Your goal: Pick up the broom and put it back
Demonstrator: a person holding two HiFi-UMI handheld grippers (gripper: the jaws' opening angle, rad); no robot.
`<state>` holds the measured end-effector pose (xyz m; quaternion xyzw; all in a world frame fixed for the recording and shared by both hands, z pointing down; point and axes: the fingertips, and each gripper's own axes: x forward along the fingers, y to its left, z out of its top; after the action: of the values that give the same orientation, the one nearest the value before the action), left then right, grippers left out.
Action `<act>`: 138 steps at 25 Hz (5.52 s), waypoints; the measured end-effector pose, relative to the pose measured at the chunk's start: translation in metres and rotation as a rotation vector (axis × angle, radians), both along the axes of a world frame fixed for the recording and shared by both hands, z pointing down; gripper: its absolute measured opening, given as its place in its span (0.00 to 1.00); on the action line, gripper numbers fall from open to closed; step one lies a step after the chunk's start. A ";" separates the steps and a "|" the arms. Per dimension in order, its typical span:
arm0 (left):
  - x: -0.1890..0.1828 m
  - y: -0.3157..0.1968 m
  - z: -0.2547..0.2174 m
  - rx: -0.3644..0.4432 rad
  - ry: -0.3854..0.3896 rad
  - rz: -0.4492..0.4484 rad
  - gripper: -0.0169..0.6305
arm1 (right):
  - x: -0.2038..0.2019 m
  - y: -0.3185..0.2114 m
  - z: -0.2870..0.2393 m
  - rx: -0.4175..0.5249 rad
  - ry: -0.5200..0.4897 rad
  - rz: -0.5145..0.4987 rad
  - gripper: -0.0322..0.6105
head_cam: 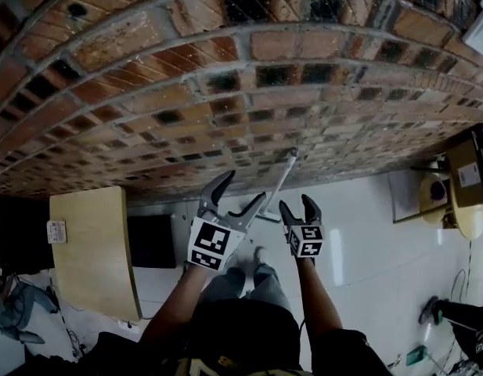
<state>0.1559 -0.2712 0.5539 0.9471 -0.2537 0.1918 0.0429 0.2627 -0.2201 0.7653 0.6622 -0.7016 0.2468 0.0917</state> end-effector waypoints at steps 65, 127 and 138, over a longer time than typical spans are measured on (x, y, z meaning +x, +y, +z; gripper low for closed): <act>-0.221 -0.005 -0.224 0.333 0.281 -0.576 0.52 | -0.134 -0.018 -0.448 0.609 0.153 -0.070 0.21; -0.214 -0.007 -0.210 0.337 0.269 -0.447 0.64 | -0.162 -0.010 -0.409 0.496 0.154 -0.058 0.21; -0.155 0.004 -0.203 0.282 0.295 -0.309 0.64 | -0.139 0.013 -0.392 0.438 0.146 -0.045 0.21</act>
<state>0.0011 -0.2672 0.3507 0.9115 -0.4105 0.0057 -0.0242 0.1237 -0.2071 0.3736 0.6667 -0.7444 0.0379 0.0019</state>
